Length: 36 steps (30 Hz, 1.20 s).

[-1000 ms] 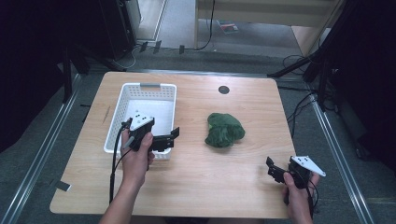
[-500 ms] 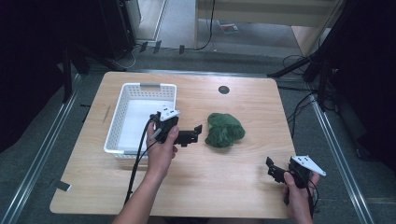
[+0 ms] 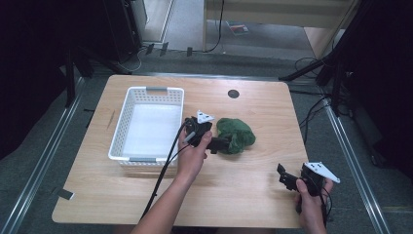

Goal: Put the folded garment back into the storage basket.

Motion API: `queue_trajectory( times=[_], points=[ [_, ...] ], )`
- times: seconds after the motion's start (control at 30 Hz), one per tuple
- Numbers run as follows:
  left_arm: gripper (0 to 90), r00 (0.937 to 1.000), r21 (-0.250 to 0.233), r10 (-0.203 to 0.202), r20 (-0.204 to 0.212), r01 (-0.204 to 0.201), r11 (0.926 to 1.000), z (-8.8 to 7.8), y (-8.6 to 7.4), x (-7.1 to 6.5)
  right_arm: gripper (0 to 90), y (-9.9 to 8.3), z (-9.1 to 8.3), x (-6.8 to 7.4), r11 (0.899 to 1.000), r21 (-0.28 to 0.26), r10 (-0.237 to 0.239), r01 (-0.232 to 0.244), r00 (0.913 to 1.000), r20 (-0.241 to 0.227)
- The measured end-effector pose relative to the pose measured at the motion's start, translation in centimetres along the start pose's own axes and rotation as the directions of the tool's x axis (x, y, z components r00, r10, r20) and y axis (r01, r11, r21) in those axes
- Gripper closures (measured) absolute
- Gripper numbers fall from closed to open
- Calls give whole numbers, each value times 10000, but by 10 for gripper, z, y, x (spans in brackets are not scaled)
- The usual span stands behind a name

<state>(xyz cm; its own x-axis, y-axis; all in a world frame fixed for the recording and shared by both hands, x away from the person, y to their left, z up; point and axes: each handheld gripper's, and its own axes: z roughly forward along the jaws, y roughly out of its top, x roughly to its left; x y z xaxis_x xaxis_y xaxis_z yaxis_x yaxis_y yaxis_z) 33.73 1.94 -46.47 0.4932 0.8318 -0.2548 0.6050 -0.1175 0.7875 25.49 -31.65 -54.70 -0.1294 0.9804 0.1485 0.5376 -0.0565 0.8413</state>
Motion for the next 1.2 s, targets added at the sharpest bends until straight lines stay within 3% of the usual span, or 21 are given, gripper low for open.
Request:
queue_trajectory(
  times=[0.33,0.53,0.63,0.87,1.13,1.2],
  points=[
    [0,9997,685,210,130,-219,9974,38,-2,-9,35,1,1,-2,9998,92,167,-167,9999,24],
    [0,9998,1063,-161,140,145,9942,59,-8,-9,35,1,1,-1,9997,140,176,-176,9998,33],
    [0,9999,1352,-76,-82,86,9908,69,-10,-11,35,1,1,-2,9996,163,226,-228,9997,72],
    [0,9979,1468,164,-632,-69,9891,81,-12,-13,35,1,2,-2,9995,216,239,-240,9997,44],
    [0,9965,1854,-8,-834,164,9825,93,-18,-16,35,1,3,-1,9995,267,175,-178,9998,90],
    [0,9952,1930,118,-973,72,9812,95,-19,-17,36,1,3,-2,9995,269,173,-175,9998,84]
  ],
)
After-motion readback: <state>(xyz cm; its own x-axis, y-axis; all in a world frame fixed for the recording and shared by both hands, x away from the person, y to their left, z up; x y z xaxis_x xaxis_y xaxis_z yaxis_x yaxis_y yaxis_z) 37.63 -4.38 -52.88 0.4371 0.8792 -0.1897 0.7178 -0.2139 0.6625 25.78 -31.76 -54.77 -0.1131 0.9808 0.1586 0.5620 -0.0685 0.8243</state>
